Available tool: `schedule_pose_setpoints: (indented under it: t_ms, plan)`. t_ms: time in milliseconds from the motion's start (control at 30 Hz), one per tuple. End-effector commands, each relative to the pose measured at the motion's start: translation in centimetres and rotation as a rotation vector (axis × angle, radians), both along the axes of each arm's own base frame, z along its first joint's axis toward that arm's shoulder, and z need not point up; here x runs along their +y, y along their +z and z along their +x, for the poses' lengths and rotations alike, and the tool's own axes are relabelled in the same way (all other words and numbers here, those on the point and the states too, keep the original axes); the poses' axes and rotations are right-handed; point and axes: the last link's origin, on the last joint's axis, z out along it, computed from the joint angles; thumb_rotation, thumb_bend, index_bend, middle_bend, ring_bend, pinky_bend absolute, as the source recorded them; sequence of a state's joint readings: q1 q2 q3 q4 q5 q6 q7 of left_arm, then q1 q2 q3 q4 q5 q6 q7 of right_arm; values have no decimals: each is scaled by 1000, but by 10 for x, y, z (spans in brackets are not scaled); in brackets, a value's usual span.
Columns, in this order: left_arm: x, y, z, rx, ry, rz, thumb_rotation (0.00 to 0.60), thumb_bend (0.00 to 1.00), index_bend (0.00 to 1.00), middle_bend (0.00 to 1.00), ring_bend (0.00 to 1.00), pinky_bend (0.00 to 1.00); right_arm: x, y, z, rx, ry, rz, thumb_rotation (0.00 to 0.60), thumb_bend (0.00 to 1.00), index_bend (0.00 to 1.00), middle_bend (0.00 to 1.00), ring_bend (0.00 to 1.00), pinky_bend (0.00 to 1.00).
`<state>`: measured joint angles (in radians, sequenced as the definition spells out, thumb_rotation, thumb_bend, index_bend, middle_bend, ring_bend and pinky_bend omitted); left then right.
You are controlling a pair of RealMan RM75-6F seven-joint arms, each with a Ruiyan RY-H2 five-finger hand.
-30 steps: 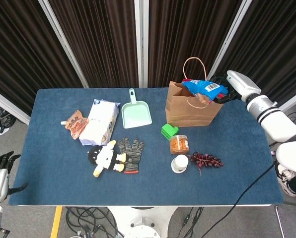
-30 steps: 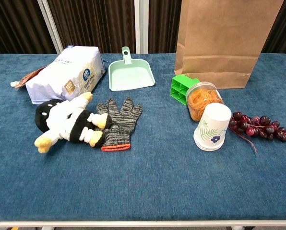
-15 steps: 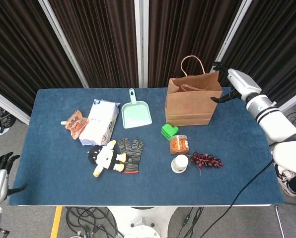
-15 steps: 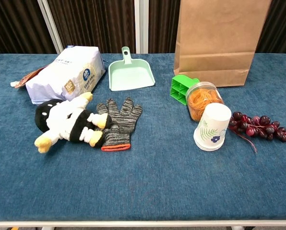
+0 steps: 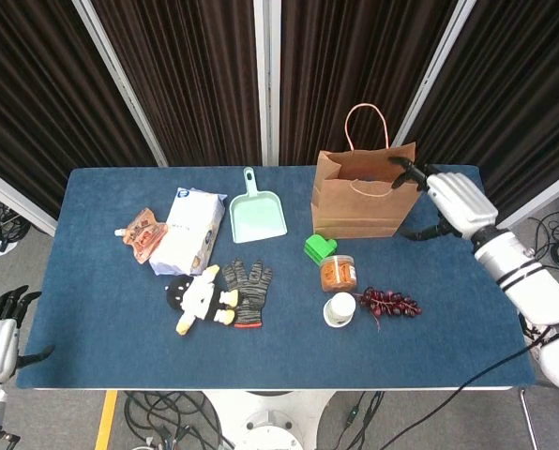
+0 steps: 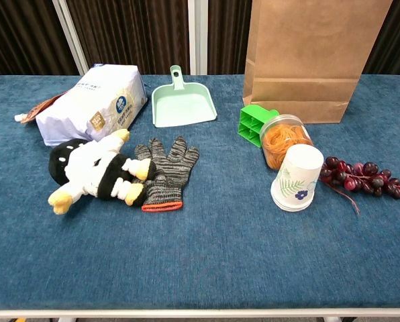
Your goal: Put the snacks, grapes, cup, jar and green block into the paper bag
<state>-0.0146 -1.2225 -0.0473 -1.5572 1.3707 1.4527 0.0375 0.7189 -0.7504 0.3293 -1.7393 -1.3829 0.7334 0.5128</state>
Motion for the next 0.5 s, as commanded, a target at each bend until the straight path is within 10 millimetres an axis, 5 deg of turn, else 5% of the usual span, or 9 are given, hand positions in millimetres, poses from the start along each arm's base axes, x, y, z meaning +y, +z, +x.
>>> schedule_pose_setpoints:
  t_ms: [33, 300, 500]
  plan:
    - [-1, 0, 1, 0, -4, 1, 600, 49, 246, 203, 121, 153, 61, -13, -35, -16, 50, 136, 600, 63, 138, 342, 182, 367]
    - [-1, -1, 2, -3, -7, -1, 600, 49, 246, 203, 121, 153, 82, -48, -77, 95, 9, 223, 600, 37, 170, 324, 186, 368]
    - [-1, -3, 2, -8, -5, -1, 600, 50, 246, 203, 121, 153, 74, -103, -101, 277, -10, 207, 600, 7, 48, 180, 50, 266]
